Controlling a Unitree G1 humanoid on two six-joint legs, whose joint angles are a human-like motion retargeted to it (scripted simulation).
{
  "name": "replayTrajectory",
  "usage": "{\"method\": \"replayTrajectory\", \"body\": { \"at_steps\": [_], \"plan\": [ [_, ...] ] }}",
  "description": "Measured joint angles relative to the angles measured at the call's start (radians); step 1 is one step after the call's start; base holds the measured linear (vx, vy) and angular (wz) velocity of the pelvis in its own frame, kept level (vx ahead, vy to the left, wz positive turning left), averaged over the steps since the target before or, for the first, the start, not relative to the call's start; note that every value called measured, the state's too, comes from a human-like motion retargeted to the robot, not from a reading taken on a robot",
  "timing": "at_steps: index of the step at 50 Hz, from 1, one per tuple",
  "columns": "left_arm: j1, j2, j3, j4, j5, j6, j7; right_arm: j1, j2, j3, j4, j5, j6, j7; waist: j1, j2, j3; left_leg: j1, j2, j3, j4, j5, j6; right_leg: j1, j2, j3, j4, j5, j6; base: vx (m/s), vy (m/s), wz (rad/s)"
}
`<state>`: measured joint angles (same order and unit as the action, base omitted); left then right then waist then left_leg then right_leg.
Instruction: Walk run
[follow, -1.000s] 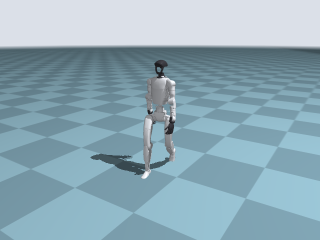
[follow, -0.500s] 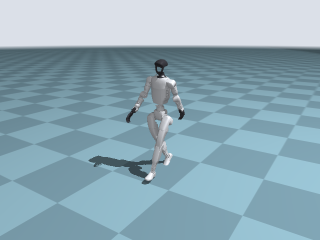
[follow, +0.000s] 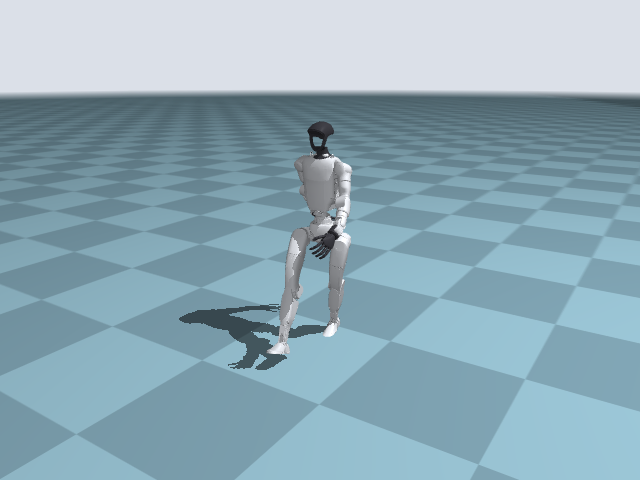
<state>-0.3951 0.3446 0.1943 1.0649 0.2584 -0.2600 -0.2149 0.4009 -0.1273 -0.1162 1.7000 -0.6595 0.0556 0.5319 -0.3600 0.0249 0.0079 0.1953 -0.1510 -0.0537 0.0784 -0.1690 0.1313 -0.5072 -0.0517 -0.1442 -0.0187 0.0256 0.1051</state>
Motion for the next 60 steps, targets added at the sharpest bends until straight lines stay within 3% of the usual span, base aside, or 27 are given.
{"method": "replayTrajectory", "body": {
  "at_steps": [3, 5, 8, 10, 11, 13, 15, 20, 24, 28, 30, 32, 35, 37, 38, 40, 42, 44, 48, 51, 53, 55, 58, 60],
  "plan": [
    [0.042, -0.036, 0.026, 0.045, 0.02, 0.016, 0.052, -0.065, -0.006, -0.024, 0.0, 0.031, 0.029, -0.036, -0.014, 0.006, -0.036, 0.02, 0.013, 0.014, 0.061, 0.128, -0.072, 0.002, -0.023, -0.078, 0.144, -0.006, -0.116, 1.12, -0.54, 0.24],
    [0.096, -0.078, 0.046, 0.106, 0.027, 0.02, 0.066, -0.117, -0.012, -0.055, 0.0, 0.04, 0.032, -0.103, -0.052, 0.013, -0.062, 0.025, 0.038, 0.016, 0.143, 0.33, -0.134, 0.024, -0.045, -0.107, 0.182, 0.078, -0.141, 1.15, -0.58, 0.68],
    [0.212, -0.136, 0.089, 0.233, 0.058, 0.053, 0.026, -0.24, -0.033, -0.058, 0.0, 0.076, 0.039, -0.202, -0.024, -0.001, -0.071, -0.049, 0.071, 0.122, 0.423, 0.647, -0.218, 0.07, -0.006, 0.049, 0.27, 0.012, -0.19, 1.1, -0.54, -0.48],
    [0.297, -0.154, 0.103, 0.326, 0.092, 0.102, -0.031, -0.37, -0.052, -0.036, 0.0, 0.106, 0.1, -0.243, -0.002, 0.045, -0.013, -0.162, 0.192, 0.156, 0.798, 0.693, -0.258, 0.145, 0.104, 0.047, 0.307, -0.07, -0.234, 0.97, -0.41, -0.97],
    [0.339, -0.162, 0.112, 0.379, 0.125, 0.13, -0.07, -0.447, -0.062, -0.04, 0.0, 0.107, 0.137, -0.275, -0.009, 0.02, -0.018, -0.197, 0.164, 0.162, 0.826, 0.693, -0.242, 0.181, 0.063, 0.01, 0.289, -0.073, -0.236, 0.84, -0.34, -0.88],
    [0.426, -0.174, 0.117, 0.471, 0.204, 0.198, -0.135, -0.578, -0.068, -0.064, -0.041, 0.103, 0.187, -0.353, -0.005, -0.034, -0.025, -0.264, 0.105, 0.198, 0.847, 0.626, -0.178, 0.246, 0.021, 0.026, 0.256, -0.087, -0.24, 0.97, -0.38, -0.88],
    [0.522, -0.19, 0.118, 0.54, 0.311, 0.277, -0.138, -0.668, -0.057, -0.076, -0.148, 0.118, 0.193, -0.442, 0.013, -0.047, -0.012, -0.347, 0.1, 0.198, 0.858, 0.528, -0.14, 0.31, 0.056, 0.058, 0.224, -0.101, -0.253, 1.03, -0.34, -1.17],
    [0.782, -0.258, 0.169, 0.635, 0.554, 0.359, -0.018, -0.816, -0.087, 0.013, -0.439, 0.231, 0.099, -0.599, 0.164, -0.088, 0.004, -0.559, 0.158, 0.249, 0.649, 0.292, -0.137, 0.441, 0.133, 0.223, 0.125, -0.097, -0.281, 0.94, -0.23, -1.67],
    [0.952, -0.287, 0.171, 0.635, 0.603, 0.397, -0.079, -0.893, -0.147, 0.021, -0.612, 0.231, 0.058, -0.706, 0.244, -0.059, 0.022, -0.629, 0.21, 0.317, 0.238, 0.255, -0.122, 0.539, 0.207, 0.255, 0.097, -0.151, -0.305, 0.97, -0.08, -0.78],
    [1.037, -0.286, 0.197, 0.635, 0.564, 0.458, -0.105, -0.919, -0.19, -0.013, -0.673, 0.199, 0.044, -0.783, 0.263, -0.06, 0.016, -0.682, 0.115, 0.244, -0.08, 0.154, -0.182, 0.629, 0.214, 0.243, 0.097, -0.204, -0.291, 1.02, -0.03, 0.04],
    [1.037, -0.277, 0.206, 0.635, 0.514, 0.493, -0.116, -0.903, -0.189, -0.022, -0.66, 0.212, 0.054, -0.805, 0.256, -0.061, 0.004, -0.687, 0.111, 0.266, -0.075, 0.143, -0.176, 0.66, 0.215, 0.203, 0.115, -0.18, -0.27, 1.2, -0.03, 0.36],
    [1.004, -0.269, 0.22, 0.635, 0.459, 0.511, -0.118, -0.867, -0.173, -0.022, -0.61, 0.247, 0.057, -0.812, 0.28, -0.058, -0.015, -0.683, 0.13, 0.29, 0.018, 0.15, -0.121, 0.682, 0.214, 0.192, 0.147, -0.087, -0.23, 1.26, -0.02, -0.47],
    [0.926, -0.265, 0.253, 0.635, 0.376, 0.453, -0.084, -0.795, -0.133, -0.032, -0.456, 0.28, 0.036, -0.769, 0.346, -0.063, -0.064, -0.66, 0.17, 0.318, 0.088, 0.225, -0.127, 0.685, 0.166, 0.135, 0.243, 0.204, -0.163, 1.28, 0.01, -0.85],
    [0.839, -0.26, 0.248, 0.635, 0.276, 0.377, -0.019, -0.739, -0.105, -0.034, -0.3, 0.273, 0.02, -0.688, 0.325, -0.05, -0.081, -0.663, 0.198, 0.277, 0.173, 0.214, -0.09, 0.636, 0.17, 0.12, 0.399, 0.394, -0.114, 1.27, 0.01, 0.21],
    [0.78, -0.254, 0.234, 0.635, 0.212, 0.34, 0.033, -0.718, -0.098, -0.035, -0.206, 0.263, 0.014, -0.638, 0.306, -0.037, -0.076, -0.673, 0.202, 0.212, 0.225, 0.184, -0.07, 0.595, 0.198, 0.128, 0.51, 0.462, -0.093, 1.29, 0.0, 0.62],
    [0.654, -0.249, 0.194, 0.607, 0.101, 0.275, 0.15, -0.677, -0.102, -0.029, -0.028, 0.248, 0.045, -0.508, 0.292, -0.059, -0.046, -0.609, 0.145, 0.222, 0.283, 0.095, -0.008, 0.506, 0.114, 0.048, 0.81, 0.498, -0.083, 0.97, 0.03, 0.5],
    [0.5, -0.235, 0.182, 0.542, 0.052, 0.245, 0.208, -0.576, -0.081, -0.039, 0.0, 0.197, 0.173, -0.337, 0.32, 0.011, -0.037, -0.553, 0.226, 0.24, 0.272, 0.06, 0.007, 0.444, 0.15, -0.022, 0.846, 0.444, -0.131, 0.78, 0.01, 0.23],
    [0.37, -0.235, 0.212, 0.446, 0.071, 0.233, 0.189, -0.442, -0.048, -0.041, 0.0, 0.153, 0.211, -0.226, 0.301, 0.023, -0.031, -0.494, 0.199, 0.201, 0.244, 0.041, 0.016, 0.361, 0.172, -0.024, 0.873, 0.35, -0.151, 1.09, -0.11, 0.97],
    [0.143, -0.225, 0.171, 0.271, 0.005, 0.155, 0.099, -0.198, 0.008, -0.025, 0.0, 0.11, 0.035, -0.127, 0.193, 0.03, -0.011, -0.347, 0.134, 0.066, 0.097, 0.076, -0.004, 0.213, 0.165, 0.007, 0.743, 0.173, -0.07, 0.98, -0.21, 1.78],
    [0.011, -0.172, 0.077, 0.166, -0.128, 0.093, 0.041, -0.056, 0.025, -0.036, 0.0, 0.006, -0.09, -0.061, 0.094, 0.034, -0.002, -0.242, 0.073, -0.009, 0.007, 0.078, 0.015, 0.143, 0.072, -0.011, 0.495, 0.084, -0.021, 0.78, -0.19, 1.65],
    [-0.055, -0.134, 0.041, 0.101, -0.174, 0.07, 0.021, 0.027, 0.023, -0.022, 0.0, -0.049, -0.131, -0.03, 0.03, 0.018, -0.003, -0.174, 0.04, -0.028, -0.019, 0.051, 0.019, 0.112, -0.001, -0.029, 0.316, 0.057, -0.027, 1.06, -0.4, 1.13],
    [-0.109, -0.084, 0.026, 0.048, -0.182, 0.052, 0.0, 0.094, 0.012, -0.006, 0.0, -0.092, -0.121, -0.021, -0.033, 0.007, 0.005, -0.105, 0.025, -0.054, -0.03, 0.02, 0.02, 0.076, -0.021, -0.013, 0.162, 0.006, -0.058, 1.05, -0.45, 0.73],
    [-0.144, -0.001, 0.046, 0.005, -0.13, 0.017, -0.035, 0.132, -0.01, 0.013, 0.0, -0.123, -0.018, -0.021, -0.031, 0.006, 0.015, -0.021, 0.039, -0.005, -0.026, -0.019, -0.009, 0.043, 0.0, 0.034, 0.007, -0.007, -0.009, 0.89, -0.44, -0.55],
    [-0.129, 0.012, 0.048, -0.015, -0.078, 0.009, -0.021, 0.117, -0.018, 0.008, 0.0, -0.106, 0.058, 0.01, -0.029, 0.004, 0.007, 0.013, 0.034, -0.001, 0.005, -0.012, -0.036, 0.031, -0.012, -0.033, 0.056, 0.048, -0.081, 1.01, -0.53, -0.47]
  ]
}}
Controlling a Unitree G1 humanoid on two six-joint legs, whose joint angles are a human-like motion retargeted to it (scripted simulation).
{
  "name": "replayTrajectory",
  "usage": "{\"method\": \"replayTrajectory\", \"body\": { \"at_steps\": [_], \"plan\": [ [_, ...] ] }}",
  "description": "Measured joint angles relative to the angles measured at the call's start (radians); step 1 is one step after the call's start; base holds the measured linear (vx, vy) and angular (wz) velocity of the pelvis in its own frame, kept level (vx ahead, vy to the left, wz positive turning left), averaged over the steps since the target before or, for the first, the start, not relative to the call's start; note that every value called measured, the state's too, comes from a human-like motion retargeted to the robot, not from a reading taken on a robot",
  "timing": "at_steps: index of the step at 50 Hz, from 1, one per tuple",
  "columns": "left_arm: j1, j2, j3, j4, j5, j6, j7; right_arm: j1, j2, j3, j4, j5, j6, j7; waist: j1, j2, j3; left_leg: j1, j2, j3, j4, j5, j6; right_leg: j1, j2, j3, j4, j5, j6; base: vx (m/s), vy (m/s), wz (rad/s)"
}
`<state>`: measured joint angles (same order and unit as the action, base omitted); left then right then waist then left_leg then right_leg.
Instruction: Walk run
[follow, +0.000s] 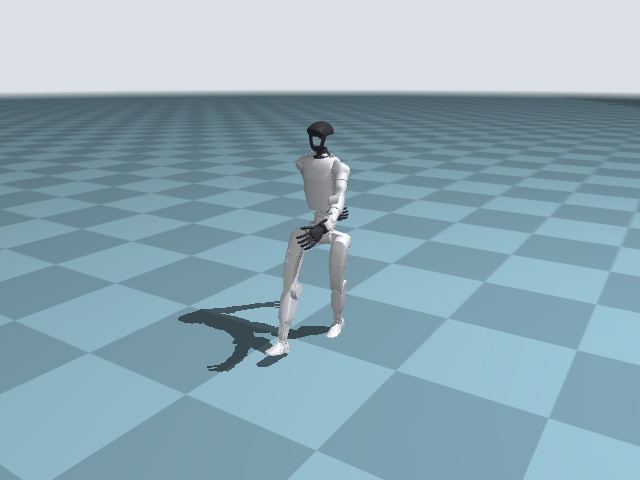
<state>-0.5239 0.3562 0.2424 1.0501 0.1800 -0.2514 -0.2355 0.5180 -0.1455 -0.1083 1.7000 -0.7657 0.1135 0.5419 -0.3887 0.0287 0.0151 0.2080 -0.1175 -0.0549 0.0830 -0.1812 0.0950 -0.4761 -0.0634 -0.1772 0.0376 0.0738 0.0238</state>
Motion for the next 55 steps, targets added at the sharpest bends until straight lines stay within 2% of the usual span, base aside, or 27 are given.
{"method": "replayTrajectory", "body": {
  "at_steps": [2, 3, 5, 7, 8, 10, 12, 13, 15, 17, 20, 23, 25, 28, 30, 32, 33, 36, 38, 39, 40, 43, 45, 48, 50, 53, 55],
  "plan": [
    [0.049, -0.029, 0.007, 0.006, 0.042, -0.005, 0.054, -0.046, -0.004, -0.029, 0.0, 0.034, 0.041, 0.023, 0.01, 0.004, -0.029, 0.009, 0.006, 0.026, 0.039, 0.099, -0.05, 0.018, -0.007, -0.021, 0.07, -0.013, -0.027, 1.04, -0.52, 0.01],
    [0.082, -0.053, 0.012, 0.025, 0.059, -0.016, 0.085, -0.072, -0.004, -0.05, 0.0, 0.058, 0.045, 0.016, -0.003, 0.009, -0.043, 0.011, 0.022, 0.032, 0.072, 0.184, -0.083, 0.033, -0.019, -0.061, 0.078, 0.026, -0.02, 1.2, -0.61, 0.44],
    [0.168, -0.102, 0.028, 0.099, 0.081, -0.05, 0.129, -0.132, -0.01, -0.088, 0.0, 0.114, 0.023, -0.05, -0.016, 0.014, -0.079, 0.0, 0.047, 0.061, 0.17, 0.425, -0.142, 0.069, -0.021, -0.026, 0.096, 0.037, -0.024, 1.1, -0.55, 0.18],
    [0.272, -0.138, 0.041, 0.215, 0.102, -0.049, 0.119, -0.224, -0.019, -0.091, 0.0, 0.18, -0.006, -0.153, 0.005, 0.0, -0.097, -0.061, 0.06, 0.118, 0.365, 0.62, -0.185, 0.103, -0.01, 0.038, 0.138, -0.008, -0.067, 1.15, -0.58, -0.71],
    [0.323, -0.149, 0.042, 0.276, 0.116, -0.025, 0.093, -0.284, -0.024, -0.082, 0.0, 0.21, -0.007, -0.205, 0.009, -0.011, -0.092, -0.109, 0.069, 0.138, 0.499, 0.679, -0.185, 0.128, 0.003, 0.078, 0.155, -0.037, -0.09, 1.2, -0.59, -0.98],
    [0.413, -0.153, 0.049, 0.408, 0.162, 0.056, 0.014, -0.438, -0.034, -0.055, 0.0, 0.254, 0.027, -0.303, 0.035, 0.019, -0.045, -0.221, 0.155, 0.152, 0.84, 0.705, -0.195, 0.191, 0.092, 0.056, 0.192, -0.103, -0.14, 0.96, -0.45, -1.21],
    [0.489, -0.156, 0.064, 0.52, 0.218, 0.163, -0.062, -0.617, -0.041, -0.049, -0.017, 0.267, 0.084, -0.41, 0.018, -0.045, -0.059, -0.295, 0.082, 0.174, 0.846, 0.668, -0.143, 0.224, 0.045, 0.106, 0.181, -0.123, -0.155, 0.76, -0.33, -0.74],
    [0.534, -0.16, 0.067, 0.564, 0.245, 0.215, -0.073, -0.679, -0.032, -0.051, -0.066, 0.264, 0.111, -0.461, 0.009, -0.047, -0.05, -0.336, 0.103, 0.189, 0.881, 0.606, -0.111, 0.25, 0.062, 0.109, 0.183, -0.139, -0.166, 0.86, -0.3, -0.71],
    [0.625, -0.197, 0.1, 0.645, 0.29, 0.292, -0.005, -0.775, -0.016, -0.063, -0.183, 0.251, 0.122, -0.547, 0.03, -0.043, -0.035, -0.424, 0.106, 0.176, 0.901, 0.497, -0.104, 0.303, 0.096, 0.143, 0.166, -0.15, -0.172, 1.03, -0.28, -1.11],
    [0.746, -0.258, 0.166, 0.65, 0.323, 0.343, 0.075, -0.856, -0.021, -0.037, -0.287, 0.28, 0.089, -0.611, 0.076, -0.057, -0.036, -0.51, 0.124, 0.207, 0.848, 0.387, -0.091, 0.351, 0.113, 0.196, 0.126, -0.145, -0.179, 0.78, -0.18, -1.39],
    [0.897, -0.319, 0.207, 0.65, 0.362, 0.368, 0.024, -0.954, -0.05, 0.01, -0.442, 0.342, 0.031, -0.679, 0.157, -0.073, -0.037, -0.617, 0.166, 0.267, 0.63, 0.286, -0.09, 0.413, 0.15, 0.264, 0.079, -0.157, -0.201, 1.01, -0.15, -1.19],
    [1.005, -0.329, 0.195, 0.65, 0.455, 0.392, -0.123, -1.01, -0.098, 0.019, -0.592, 0.375, -0.009, -0.736, 0.241, -0.056, -0.028, -0.665, 0.198, 0.336, 0.296, 0.285, -0.118, 0.479, 0.204, 0.293, 0.046, -0.193, -0.22, 1.02, -0.09, -0.74],
    [1.059, -0.321, 0.183, 0.65, 0.519, 0.392, -0.161, -1.035, -0.127, 0.013, -0.674, 0.376, -0.028, -0.767, 0.288, -0.055, -0.02, -0.697, 0.161, 0.311, 0.096, 0.245, -0.116, 0.53, 0.219, 0.31, 0.04, -0.225, -0.222, 0.98, -0.08, -0.5],
    [1.096, -0.298, 0.147, 0.65, 0.577, 0.412, -0.11, -1.047, -0.161, -0.024, -0.735, 0.343, -0.053, -0.799, 0.304, -0.066, -0.018, -0.709, 0.093, 0.243, -0.098, 0.16, -0.163, 0.591, 0.208, 0.26, 0.048, -0.243, -0.215, 1.17, 0.0, 0.21],
    [1.092, -0.283, 0.134, 0.65, 0.587, 0.442, -0.07, -1.031, -0.166, -0.031, -0.729, 0.337, -0.059, -0.824, 0.291, -0.054, -0.021, -0.704, 0.086, 0.228, -0.039, 0.184, -0.128, 0.627, 0.227, 0.23, 0.073, -0.209, -0.19, 1.24, 0.04, 0.39],
    [1.062, -0.266, 0.159, 0.65, 0.571, 0.474, -0.045, -0.987, -0.148, -0.021, -0.676, 0.366, -0.046, -0.85, 0.314, -0.048, -0.04, -0.702, 0.132, 0.291, 0.05, 0.187, -0.116, 0.646, 0.228, 0.219, 0.123, -0.077, -0.143, 1.05, -0.01, -0.45],
    [1.04, -0.26, 0.18, 0.65, 0.55, 0.478, -0.039, -0.956, -0.135, -0.021, -0.635, 0.383, -0.038, -0.852, 0.338, -0.051, -0.055, -0.693, 0.143, 0.287, 0.068, 0.232, -0.119, 0.647, 0.211, 0.191, 0.16, 0.028, -0.122, 1.21, 0.02, -0.65],
    [0.923, -0.234, 0.211, 0.65, 0.386, 0.435, -0.045, -0.842, -0.088, -0.027, -0.476, 0.406, -0.008, -0.78, 0.345, -0.041, -0.084, -0.675, 0.172, 0.239, 0.17, 0.221, -0.059, 0.589, 0.198, 0.145, 0.379, 0.339, -0.039, 1.4, 0.04, 0.09],
    [0.803, -0.217, 0.22, 0.65, 0.239, 0.382, -0.031, -0.774, -0.068, -0.024, -0.342, 0.371, -0.005, -0.674, 0.326, -0.057, -0.067, -0.638, 0.123, 0.168, 0.234, 0.143, -0.009, 0.498, 0.154, 0.088, 0.659, 0.438, -0.01, 0.89, -0.01, 0.62],
    [0.736, -0.219, 0.223, 0.618, 0.172, 0.365, -0.013, -0.752, -0.061, -0.023, -0.266, 0.341, -0.006, -0.619, 0.335, -0.043, -0.06, -0.61, 0.143, 0.188, 0.244, 0.113, 0.007, 0.46, 0.134, 0.04, 0.741, 0.446, -0.021, 1.02, -0.01, 0.05],
    [0.669, -0.226, 0.224, 0.569, 0.109, 0.353, 0.007, -0.734, -0.054, -0.025, -0.187, 0.307, -0.006, -0.565, 0.354, -0.015, -0.055, -0.583, 0.192, 0.234, 0.246, 0.091, 0.019, 0.426, 0.122, -0.009, 0.784, 0.441, -0.043, 1.16, 0.0, -0.06],
    [0.488, -0.269, 0.23, 0.397, 0.04, 0.256, 0.045, -0.623, -0.038, -0.019, -0.014, 0.203, 0.05, -0.429, 0.356, 0.006, -0.045, -0.492, 0.164, 0.208, 0.2, 0.061, 0.03, 0.301, 0.138, -0.007, 0.847, 0.269, -0.08, 0.94, -0.03, 0.49],
    [0.375, -0.273, 0.194, 0.305, 0.019, 0.179, 0.025, -0.498, -0.014, -0.01, 0.0, 0.158, 0.071, -0.341, 0.319, 0.009, -0.033, -0.422, 0.128, 0.157, 0.141, 0.07, 0.023, 0.227, 0.146, 0.021, 0.81, 0.182, -0.045, 1.1, -0.1, 1.5],
    [0.214, -0.233, 0.078, 0.207, -0.047, 0.109, -0.022, -0.321, 0.01, -0.004, 0.0, 0.145, -0.036, -0.206, 0.22, 0.038, -0.013, -0.323, 0.077, 0.038, 0.051, 0.079, 0.03, 0.133, 0.106, 0.016, 0.633, 0.039, 0.006, 0.97, -0.14, 1.99],
    [0.127, -0.199, 0.014, 0.15, -0.074, 0.085, -0.044, -0.217, 0.025, 0.001, 0.0, 0.146, -0.113, -0.118, 0.166, 0.036, -0.012, -0.267, 0.034, -0.01, 0.013, 0.067, 0.039, 0.095, 0.029, -0.015, 0.453, 0.013, 0.046, 0.91, -0.2, 1.43],
    [0.043, -0.14, -0.031, 0.072, -0.058, 0.058, -0.078, -0.093, 0.035, -0.009, 0.0, 0.117, -0.158, -0.053, 0.086, 0.017, -0.009, -0.176, -0.008, -0.046, -0.007, 0.024, 0.039, 0.048, -0.052, -0.056, 0.199, -0.031, 0.033, 1.05, -0.37, 1.03],
    [0.011, -0.089, -0.048, 0.028, -0.037, 0.042, -0.1, -0.04, 0.033, -0.015, 0.0, 0.089, -0.153, -0.049, 0.042, 0.011, 0.005, -0.108, -0.011, -0.058, -0.016, 0.0, 0.026, 0.013, -0.049, -0.027, 0.059, -0.075, 0.053, 0.89, -0.39, 0.34]
  ]
}}
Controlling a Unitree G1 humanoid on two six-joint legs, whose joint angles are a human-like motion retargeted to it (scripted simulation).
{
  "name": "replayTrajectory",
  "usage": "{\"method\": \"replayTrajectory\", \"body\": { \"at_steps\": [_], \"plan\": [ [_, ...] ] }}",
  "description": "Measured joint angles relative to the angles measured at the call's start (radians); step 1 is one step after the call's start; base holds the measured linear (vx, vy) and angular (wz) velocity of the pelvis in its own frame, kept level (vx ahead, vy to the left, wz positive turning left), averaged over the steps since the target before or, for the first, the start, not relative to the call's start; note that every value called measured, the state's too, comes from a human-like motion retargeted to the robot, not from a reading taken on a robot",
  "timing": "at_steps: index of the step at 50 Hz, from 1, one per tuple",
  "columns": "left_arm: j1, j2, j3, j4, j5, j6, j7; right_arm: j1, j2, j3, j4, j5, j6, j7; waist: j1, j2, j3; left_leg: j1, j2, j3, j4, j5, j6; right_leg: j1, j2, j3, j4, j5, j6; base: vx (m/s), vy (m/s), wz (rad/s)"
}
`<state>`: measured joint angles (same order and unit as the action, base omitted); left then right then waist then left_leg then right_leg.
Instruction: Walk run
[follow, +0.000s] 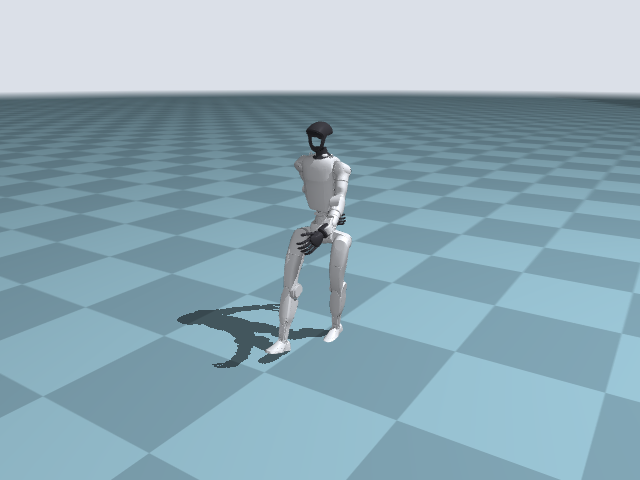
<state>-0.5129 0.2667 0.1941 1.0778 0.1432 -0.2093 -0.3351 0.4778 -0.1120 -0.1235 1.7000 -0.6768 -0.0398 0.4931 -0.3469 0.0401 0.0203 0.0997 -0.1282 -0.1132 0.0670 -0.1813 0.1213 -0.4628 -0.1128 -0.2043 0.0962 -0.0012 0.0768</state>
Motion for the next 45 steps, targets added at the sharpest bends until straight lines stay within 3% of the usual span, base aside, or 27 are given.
{"method": "replayTrajectory", "body": {
  "at_steps": [3, 5, 7, 9, 11, 13, 15, 17, 20, 22, 25, 28, 30, 32, 34, 37, 40, 42, 43, 45],
  "plan": [
    [0.016, 0.05, 0.003, -0.045, 0.053, -0.029, 0.015, 0.011, -0.012, 0.001, 0.0, -0.021, 0.056, 0.011, 0.014, 0.0, -0.003, 0.071, 0.013, 0.054, 0.004, -0.027, -0.039, -0.048, 0.023, 0.031, -0.092, -0.003, 0.043, 0.86, -0.43, -0.69],
    [0.061, 0.047, 0.016, -0.049, 0.084, -0.046, 0.071, -0.016, -0.023, 0.0, 0.0, -0.012, 0.094, 0.03, 0.025, 0.001, -0.024, 0.093, 0.006, 0.076, 0.027, 0.004, -0.067, -0.051, 0.033, 0.039, -0.004, 0.005, -0.028, 1.12, -0.55, -0.52],
    [0.129, 0.013, 0.036, -0.008, 0.108, -0.064, 0.136, -0.063, -0.033, -0.019, 0.0, 0.015, 0.113, 0.012, -0.012, 0.012, -0.048, 0.101, 0.023, 0.074, 0.077, 0.112, -0.116, -0.044, 0.011, -0.032, 0.059, 0.009, -0.066, 1.13, -0.52, 0.54],
    [0.209, -0.029, 0.065, 0.078, 0.136, -0.075, 0.17, -0.12, -0.039, -0.04, 0.0, 0.065, 0.103, -0.066, -0.054, 0.023, -0.071, 0.095, 0.053, 0.088, 0.168, 0.314, -0.177, -0.014, 0.007, -0.003, 0.091, 0.063, -0.074, 1.24, -0.63, 0.61],
    [0.298, -0.064, 0.092, 0.198, 0.18, -0.07, 0.172, -0.201, -0.045, -0.044, 0.0, 0.138, 0.078, -0.179, -0.05, 0.016, -0.079, 0.056, 0.064, 0.124, 0.333, 0.522, -0.229, 0.01, 0.024, 0.07, 0.149, 0.033, -0.113, 0.98, -0.49, -0.31],
    [0.382, -0.08, 0.101, 0.337, 0.226, -0.046, 0.159, -0.319, -0.048, -0.035, 0.0, 0.215, 0.076, -0.312, -0.036, -0.006, -0.065, -0.019, 0.086, 0.181, 0.566, 0.662, -0.243, 0.063, 0.042, 0.105, 0.186, -0.028, -0.151, 0.9, -0.43, -0.68],
    [0.466, -0.069, 0.107, 0.467, 0.285, 0.004, 0.134, -0.468, -0.047, -0.027, 0.0, 0.262, 0.115, -0.443, -0.027, -0.016, -0.041, -0.105, 0.123, 0.211, 0.799, 0.705, -0.225, 0.136, 0.07, 0.08, 0.183, -0.063, -0.176, 0.92, -0.47, -0.99],
    [0.553, -0.08, 0.12, 0.552, 0.364, 0.096, 0.139, -0.594, -0.047, -0.04, -0.075, 0.266, 0.168, -0.52, -0.013, -0.059, -0.052, -0.18, 0.082, 0.247, 0.836, 0.62, -0.168, 0.187, 0.06, 0.134, 0.156, -0.078, -0.182, 0.75, -0.31, -0.97],
    [0.711, -0.143, 0.201, 0.622, 0.503, 0.228, 0.216, -0.72, -0.041, -0.061, -0.245, 0.253, 0.183, -0.575, 0.023, -0.062, -0.043, -0.318, 0.11, 0.263, 0.888, 0.468, -0.108, 0.28, 0.102, 0.182, 0.092, -0.078, -0.187, 0.94, -0.25, -1.07],
    [0.822, -0.176, 0.227, 0.622, 0.551, 0.241, 0.177, -0.797, -0.053, -0.028, -0.344, 0.298, 0.162, -0.601, 0.071, -0.082, -0.038, -0.398, 0.131, 0.296, 0.829, 0.365, -0.104, 0.329, 0.126, 0.234, 0.05, -0.072, -0.201, 1.02, -0.23, -1.41],
    [0.953, -0.198, 0.219, 0.622, 0.589, 0.241, 0.063, -0.89, -0.091, 0.005, -0.485, 0.357, 0.126, -0.641, 0.151, -0.091, -0.025, -0.491, 0.175, 0.342, 0.611, 0.265, -0.108, 0.392, 0.182, 0.282, 0.014, -0.086, -0.229, 0.84, -0.17, -1.07],
    [1.037, -0.199, 0.217, 0.622, 0.633, 0.28, 0.032, -0.955, -0.142, 0.008, -0.596, 0.364, 0.104, -0.685, 0.218, -0.073, -0.003, -0.531, 0.202, 0.401, 0.299, 0.269, -0.118, 0.466, 0.231, 0.275, -0.007, -0.125, -0.24, 0.85, -0.11, -0.56],
    [1.071, -0.195, 0.218, 0.622, 0.65, 0.305, 0.058, -0.979, -0.175, 0.0, -0.648, 0.35, 0.096, -0.713, 0.26, -0.071, 0.01, -0.562, 0.168, 0.391, 0.108, 0.231, -0.128, 0.519, 0.257, 0.316, -0.007, -0.157, -0.242, 0.95, -0.08, -0.33],
    [1.077, -0.186, 0.22, 0.622, 0.642, 0.336, 0.089, -0.985, -0.2, -0.018, -0.677, 0.326, 0.095, -0.74, 0.258, -0.073, 0.007, -0.581, 0.113, 0.374, -0.041, 0.167, -0.216, 0.561, 0.256, 0.272, -0.01, -0.174, -0.229, 0.91, -0.07, 0.46],
    [1.063, -0.172, 0.216, 0.622, 0.605, 0.364, 0.092, -0.967, -0.207, -0.026, -0.678, 0.314, 0.104, -0.765, 0.246, -0.064, -0.003, -0.588, 0.107, 0.384, -0.062, 0.157, -0.217, 0.593, 0.27, 0.23, 0.003, -0.158, -0.212, 1.07, -0.06, 0.61],
    [1.001, -0.164, 0.236, 0.622, 0.509, 0.364, 0.092, -0.909, -0.188, -0.026, -0.623, 0.33, 0.121, -0.786, 0.296, -0.066, -0.025, -0.58, 0.134, 0.385, 0.056, 0.165, -0.129, 0.624, 0.267, 0.222, 0.066, -0.023, -0.16, 1.22, -0.04, -0.57],
    [0.918, -0.171, 0.287, 0.622, 0.359, 0.219, 0.159, -0.826, -0.146, -0.05, -0.48, 0.319, 0.124, -0.727, 0.351, -0.063, -0.068, -0.544, 0.172, 0.402, 0.108, 0.268, -0.099, 0.611, 0.233, 0.145, 0.2, 0.296, -0.091, 1.29, -0.01, -0.6],
    [0.83, -0.167, 0.304, 0.617, 0.218, 0.085, 0.236, -0.769, -0.12, -0.05, -0.352, 0.27, 0.134, -0.622, 0.326, -0.047, -0.088, -0.57, 0.194, 0.313, 0.209, 0.216, -0.053, 0.526, 0.275, 0.171, 0.401, 0.453, -0.042, 0.97, -0.05, 0.43],
    [0.772, -0.168, 0.313, 0.603, 0.148, 0.049, 0.277, -0.746, -0.111, -0.044, -0.286, 0.241, 0.139, -0.572, 0.309, -0.039, -0.081, -0.567, 0.184, 0.261, 0.248, 0.176, -0.038, 0.482, 0.285, 0.152, 0.51, 0.504, -0.019, 0.84, -0.06, 0.42],
    [0.644, -0.178, 0.306, 0.55, 0.016, 0.032, 0.348, -0.705, -0.105, -0.03, -0.14, 0.194, 0.138, -0.494, 0.331, -0.021, -0.069, -0.509, 0.23, 0.348, 0.284, 0.117, -0.009, 0.408, 0.235, 0.081, 0.689, 0.525, -0.02, 0.95, -0.03, 0.01]
  ]
}}
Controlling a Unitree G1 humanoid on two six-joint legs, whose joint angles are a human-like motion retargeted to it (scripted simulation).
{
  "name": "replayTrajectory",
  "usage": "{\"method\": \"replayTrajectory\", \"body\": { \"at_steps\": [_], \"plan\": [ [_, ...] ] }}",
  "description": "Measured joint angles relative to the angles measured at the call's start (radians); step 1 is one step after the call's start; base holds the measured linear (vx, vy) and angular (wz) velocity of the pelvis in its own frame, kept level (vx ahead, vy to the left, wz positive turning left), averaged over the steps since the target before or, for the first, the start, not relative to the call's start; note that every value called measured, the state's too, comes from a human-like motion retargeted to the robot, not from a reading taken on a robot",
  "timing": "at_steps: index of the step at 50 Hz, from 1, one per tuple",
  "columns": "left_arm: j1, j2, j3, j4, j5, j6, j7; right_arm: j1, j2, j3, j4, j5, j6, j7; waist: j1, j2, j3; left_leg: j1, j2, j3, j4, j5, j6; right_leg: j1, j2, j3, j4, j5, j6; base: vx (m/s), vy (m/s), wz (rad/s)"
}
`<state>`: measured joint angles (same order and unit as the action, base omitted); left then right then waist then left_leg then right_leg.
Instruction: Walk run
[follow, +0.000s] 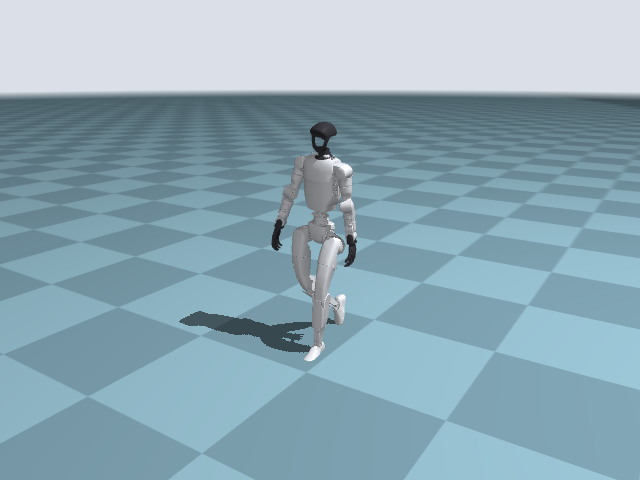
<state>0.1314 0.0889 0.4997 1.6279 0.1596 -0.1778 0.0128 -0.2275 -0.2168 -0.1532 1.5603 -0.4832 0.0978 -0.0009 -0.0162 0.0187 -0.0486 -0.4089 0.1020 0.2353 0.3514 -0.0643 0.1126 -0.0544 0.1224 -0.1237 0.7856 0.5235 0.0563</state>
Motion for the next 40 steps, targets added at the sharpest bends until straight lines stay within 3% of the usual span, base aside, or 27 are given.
{"method": "replayTrajectory", "body": {
  "at_steps": [3, 5, 8, 11, 15, 17, 19, 22, 23, 25, 27, 29, 30, 32, 37, 40],
  "plan": [
    [-0.175, 0.0, 0.004, -0.109, -0.069, 0.015, -0.054, 0.124, 0.018, 0.019, 0.132, -0.074, 0.027, 0.106, -0.006, 0.024, -0.003, 0.104, -0.028, -0.033, -0.056, -0.024, 0.012, -0.1, -0.016, -0.04, 0.074, -0.188, -0.054, 0.95, -0.07, 0.62],
    [-0.282, 0.012, -0.011, -0.173, -0.095, 0.004, -0.15, 0.24, 0.049, 0.031, 0.14, -0.104, 0.042, 0.171, -0.043, 0.023, 0.004, 0.176, -0.073, -0.075, -0.119, -0.01, 0.016, -0.159, -0.02, -0.025, 0.041, -0.28, -0.048, 0.91, -0.16, 1.47],
    [-0.419, 0.053, -0.11, -0.262, -0.163, -0.014, -0.259, 0.396, 0.079, 0.025, 0.14, -0.119, -0.046, 0.268, -0.14, 0.035, 0.025, 0.286, -0.127, -0.174, -0.215, 0.011, 0.023, -0.226, -0.075, -0.041, -0.131, -0.426, -0.021, 0.7, -0.14, 1.77],
    [-0.516, 0.118, -0.194, -0.351, -0.18, -0.035, -0.294, 0.519, 0.095, 0.027, 0.14, -0.124, -0.132, 0.367, -0.222, 0.023, 0.032, 0.373, -0.193, -0.225, -0.266, 0.003, 0.043, -0.265, -0.162, -0.109, -0.386, -0.438, -0.006, 0.97, -0.35, 1.11],
    [-0.575, 0.226, -0.242, -0.454, -0.12, -0.074, -0.278, 0.618, 0.097, 0.011, 0.14, -0.164, -0.124, 0.426, -0.296, -0.021, 0.045, 0.499, -0.247, -0.236, -0.285, -0.055, 0.029, -0.302, -0.235, -0.251, -0.642, -0.475, 0.043, 0.71, -0.34, 0.03],
    [-0.571, 0.268, -0.226, -0.483, -0.06, -0.089, -0.25, 0.624, 0.093, 0.004, 0.14, -0.175, -0.089, 0.439, -0.246, -0.039, 0.041, 0.541, -0.25, -0.162, -0.277, -0.084, -0.006, -0.322, -0.239, -0.359, -0.689, -0.474, 0.049, 0.66, -0.37, -1.7],
    [-0.545, 0.28, -0.203, -0.495, -0.015, -0.093, -0.205, 0.61, 0.088, -0.015, 0.14, -0.177, -0.054, 0.452, -0.22, -0.05, 0.029, 0.564, -0.249, -0.106, -0.251, -0.074, -0.048, -0.324, -0.208, -0.394, -0.695, -0.48, 0.003, 0.74, -0.36, -1.5],
    [-0.469, 0.244, -0.145, -0.47, 0.008, -0.087, -0.128, 0.567, 0.078, -0.055, 0.14, -0.147, -0.043, 0.428, -0.241, -0.041, 0.006, 0.581, -0.213, -0.063, -0.164, 0.034, -0.152, -0.317, -0.156, -0.304, -0.648, -0.469, -0.168, 0.9, -0.37, -0.35],
    [-0.435, 0.22, -0.124, -0.444, 0.003, -0.086, -0.112, 0.553, 0.074, -0.069, 0.14, -0.125, -0.053, 0.397, -0.279, -0.036, -0.001, 0.583, -0.202, -0.081, -0.109, 0.101, -0.194, -0.302, -0.155, -0.314, -0.654, -0.441, -0.223, 0.96, -0.41, 0.48],
    [-0.358, 0.176, -0.065, -0.359, -0.001, -0.091, -0.112, 0.517, 0.063, -0.074, 0.14, -0.072, -0.071, 0.322, -0.318, -0.027, -0.029, 0.559, -0.177, -0.053, 0.034, 0.288, -0.28, -0.283, -0.091, -0.134, -0.648, -0.489, -0.306, 0.97, -0.53, 0.23],
    [-0.289, 0.143, -0.013, -0.231, 0.031, -0.087, -0.156, 0.439, 0.059, -0.092, 0.137, -0.025, -0.057, 0.244, -0.354, -0.029, -0.046, 0.475, -0.139, -0.06, 0.254, 0.417, -0.346, -0.246, -0.148, -0.231, -0.62, -0.514, -0.269, 0.64, -0.39, -0.23],
    [-0.211, 0.134, -0.027, -0.109, 0.058, -0.051, -0.205, 0.336, 0.061, -0.12, 0.105, 0.004, -0.018, 0.148, -0.312, -0.063, -0.06, 0.38, -0.2, -0.097, 0.428, 0.481, -0.373, -0.224, -0.164, -0.186, -0.608, -0.523, -0.245, 0.59, -0.26, -2.04],
    [-0.168, 0.141, -0.053, -0.055, 0.066, -0.021, -0.23, 0.285, 0.067, -0.118, 0.072, 0.019, 0.002, 0.098, -0.281, -0.089, -0.061, 0.344, -0.251, -0.118, 0.485, 0.489, -0.373, -0.213, -0.152, -0.116, -0.605, -0.527, -0.244, 0.59, -0.36, -3.06],
    [-0.066, 0.154, -0.085, 0.022, 0.153, 0.016, -0.238, 0.196, 0.09, -0.059, -0.019, 0.058, 0.014, 0.019, -0.271, -0.122, -0.048, 0.296, -0.212, -0.109, 0.562, 0.338, -0.336, -0.165, -0.107, -0.017, -0.626, -0.518, -0.254, 0.53, -0.43, -2.75],
    [0.163, 0.038, -0.112, 0.072, 0.429, 0.085, -0.155, 0.017, 0.072, 0.096, -0.338, -0.022, -0.011, -0.019, -0.251, -0.132, -0.016, 0.17, -0.02, -0.014, 0.486, 0.096, -0.12, -0.089, -0.009, 0.221, -0.656, -0.493, -0.259, 0.43, -0.2, -2.6],
    [0.254, -0.038, -0.082, 0.072, 0.577, 0.098, -0.195, -0.063, 0.038, 0.129, -0.513, -0.131, -0.012, -0.009, -0.219, -0.119, -0.002, 0.13, 0.027, 0.0, 0.265, 0.081, -0.109, -0.065, 0.066, 0.332, -0.65, -0.482, -0.282, 0.41, -0.08, -2.67]
  ]
}}
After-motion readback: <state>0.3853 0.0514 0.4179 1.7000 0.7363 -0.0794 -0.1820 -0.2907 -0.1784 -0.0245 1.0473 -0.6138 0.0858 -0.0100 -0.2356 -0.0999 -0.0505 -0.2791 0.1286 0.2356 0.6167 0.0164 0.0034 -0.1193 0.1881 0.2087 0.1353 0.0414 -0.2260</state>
